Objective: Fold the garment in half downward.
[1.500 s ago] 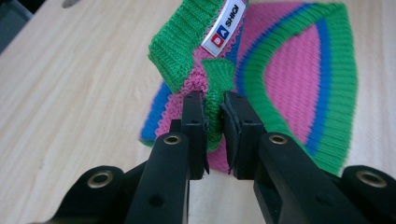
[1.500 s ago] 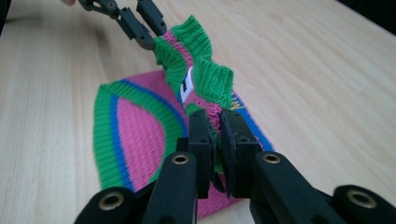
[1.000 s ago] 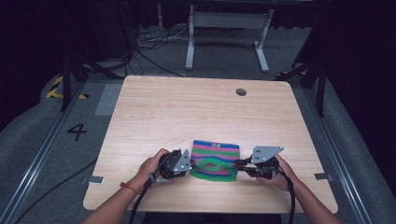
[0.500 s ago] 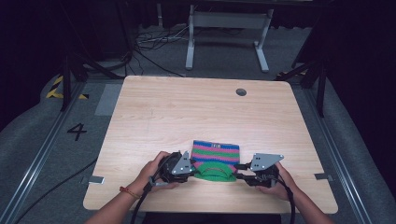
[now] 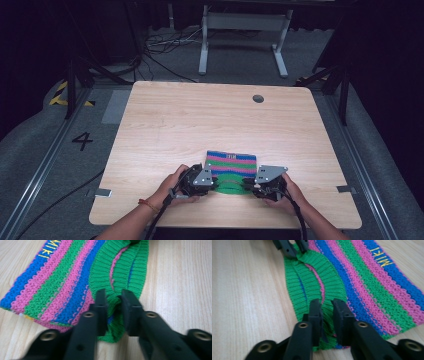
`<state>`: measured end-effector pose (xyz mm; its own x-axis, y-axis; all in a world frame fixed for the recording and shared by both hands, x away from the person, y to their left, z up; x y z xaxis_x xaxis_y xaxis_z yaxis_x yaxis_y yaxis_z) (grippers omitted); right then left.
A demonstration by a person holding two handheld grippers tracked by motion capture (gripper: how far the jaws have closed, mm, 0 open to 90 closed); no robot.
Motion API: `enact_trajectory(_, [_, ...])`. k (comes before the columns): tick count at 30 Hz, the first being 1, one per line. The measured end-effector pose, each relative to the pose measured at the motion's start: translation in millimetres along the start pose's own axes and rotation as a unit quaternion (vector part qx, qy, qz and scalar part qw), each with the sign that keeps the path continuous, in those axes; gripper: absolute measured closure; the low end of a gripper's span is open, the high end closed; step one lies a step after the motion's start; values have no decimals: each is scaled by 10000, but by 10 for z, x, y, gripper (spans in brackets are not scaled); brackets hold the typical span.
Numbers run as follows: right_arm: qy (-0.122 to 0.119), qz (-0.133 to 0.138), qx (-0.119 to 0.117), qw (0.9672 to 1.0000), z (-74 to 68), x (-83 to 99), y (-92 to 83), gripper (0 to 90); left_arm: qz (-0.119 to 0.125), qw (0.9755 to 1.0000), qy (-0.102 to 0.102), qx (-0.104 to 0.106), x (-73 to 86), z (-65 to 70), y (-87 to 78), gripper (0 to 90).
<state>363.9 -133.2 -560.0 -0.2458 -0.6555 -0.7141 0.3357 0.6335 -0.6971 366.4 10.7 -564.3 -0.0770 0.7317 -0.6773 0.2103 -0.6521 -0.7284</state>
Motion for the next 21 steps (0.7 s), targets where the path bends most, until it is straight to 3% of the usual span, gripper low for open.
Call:
enact_trajectory(1, [-41,9,81,10000,1,-5,-1,860,-15,10000,19,14,-2,6,3,854])
enact_trajectory(4, [-191,28,146,9997,1,-27,-12,879,31,9999,100,-76,-48,19,-26,869])
enact_trajectory(6, [-162,95,130,9997,14,-57,-45,880,130,9996,198,-137,-107,32,-81,870])
enact_trajectory(10, [-111,226,-4,9997,-19,-107,-114,879,240,9993,297,-60,-166,80,-163,870])
enact_trajectory(13, [-277,150,-155,9994,-123,-98,-133,874,51,9989,470,29,-99,153,-149,869])
enact_trajectory(15, [-356,17,-199,9992,-179,-50,-108,862,-252,9978,605,23,27,185,-97,860])
enact_trajectory(17, [-425,-134,-200,9988,-196,25,-62,852,-185,9984,526,62,67,193,-76,851])
enact_trajectory(21, [-372,-56,-189,9991,-175,52,-58,847,-165,9987,490,32,76,166,-62,832])
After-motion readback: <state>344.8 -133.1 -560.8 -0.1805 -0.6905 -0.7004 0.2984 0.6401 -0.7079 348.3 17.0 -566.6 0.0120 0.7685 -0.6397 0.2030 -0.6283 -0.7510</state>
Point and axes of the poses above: each handheld gripper's, and its own axes: y roughly forward along the jaws, x roughly out of its underside, z roughly to its right, the point moved 10 cm from there along y, roughly forward along the jaws
